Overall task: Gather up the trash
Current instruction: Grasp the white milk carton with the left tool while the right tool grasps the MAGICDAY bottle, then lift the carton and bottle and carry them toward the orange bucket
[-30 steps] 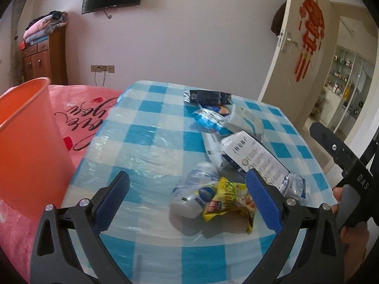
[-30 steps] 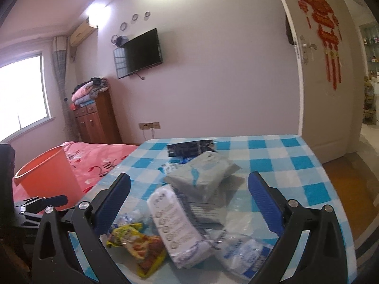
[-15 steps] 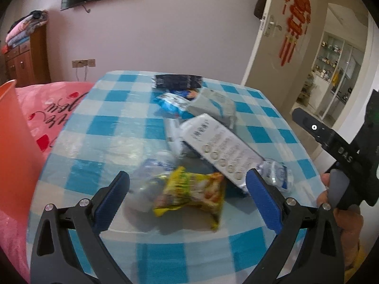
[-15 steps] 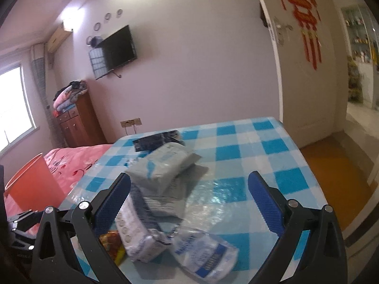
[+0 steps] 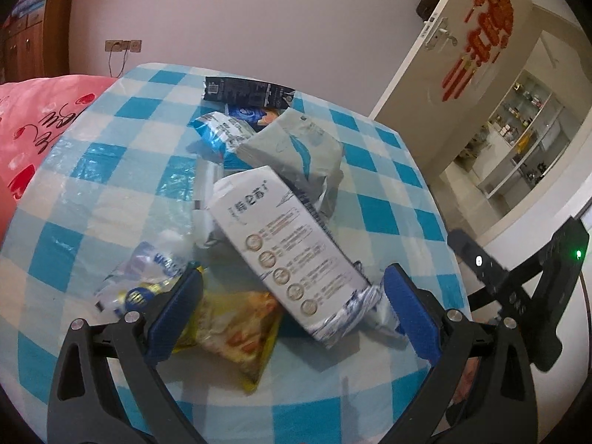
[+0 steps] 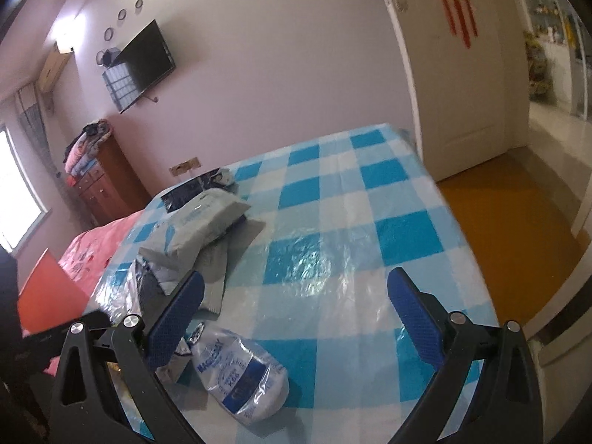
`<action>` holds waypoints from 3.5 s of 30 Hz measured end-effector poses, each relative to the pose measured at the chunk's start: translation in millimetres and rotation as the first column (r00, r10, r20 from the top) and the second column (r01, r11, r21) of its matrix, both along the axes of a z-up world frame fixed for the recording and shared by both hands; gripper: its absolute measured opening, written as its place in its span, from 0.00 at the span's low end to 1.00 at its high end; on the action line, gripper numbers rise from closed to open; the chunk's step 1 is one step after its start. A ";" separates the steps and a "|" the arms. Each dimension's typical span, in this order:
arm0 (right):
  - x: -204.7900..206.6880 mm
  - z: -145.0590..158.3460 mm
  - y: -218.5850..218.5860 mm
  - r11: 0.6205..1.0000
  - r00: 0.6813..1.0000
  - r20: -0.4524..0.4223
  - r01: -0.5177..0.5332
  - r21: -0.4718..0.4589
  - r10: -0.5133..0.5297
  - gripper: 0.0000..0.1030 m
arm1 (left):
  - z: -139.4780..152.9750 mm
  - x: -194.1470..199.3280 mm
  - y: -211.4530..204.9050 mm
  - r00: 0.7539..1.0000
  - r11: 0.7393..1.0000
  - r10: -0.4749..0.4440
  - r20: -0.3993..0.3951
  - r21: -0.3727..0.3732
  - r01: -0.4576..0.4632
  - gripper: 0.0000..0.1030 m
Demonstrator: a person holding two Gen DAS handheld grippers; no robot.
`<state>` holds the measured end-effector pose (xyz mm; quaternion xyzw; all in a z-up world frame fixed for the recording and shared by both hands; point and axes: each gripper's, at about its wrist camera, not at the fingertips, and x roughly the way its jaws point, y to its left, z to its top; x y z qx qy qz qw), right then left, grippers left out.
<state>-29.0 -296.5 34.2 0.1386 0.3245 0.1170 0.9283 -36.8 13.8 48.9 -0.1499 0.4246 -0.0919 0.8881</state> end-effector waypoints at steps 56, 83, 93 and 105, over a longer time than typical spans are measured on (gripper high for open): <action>-2.3 -35.9 72.4 0.851 0.888 -0.181 -0.458 -0.255 0.424 0.93 | 15.8 51.6 11.9 0.991 0.995 0.065 -0.121 -0.073 -0.074 0.57; -2.7 -36.1 73.6 0.857 0.928 -0.158 -0.372 -0.358 0.337 0.61 | 0.9 31.9 54.6 0.995 0.965 -0.095 -0.043 -0.250 0.081 0.56; -5.6 -39.0 76.6 0.882 0.954 -0.173 -0.295 -0.368 0.246 0.60 | 6.3 20.5 74.0 0.992 0.944 -0.124 0.001 -0.308 0.118 0.56; -10.6 0.5 83.4 0.956 0.969 -0.160 -0.218 -0.197 0.188 0.60 | 28.3 3.7 105.3 0.993 0.945 -0.093 0.073 -0.308 0.111 0.55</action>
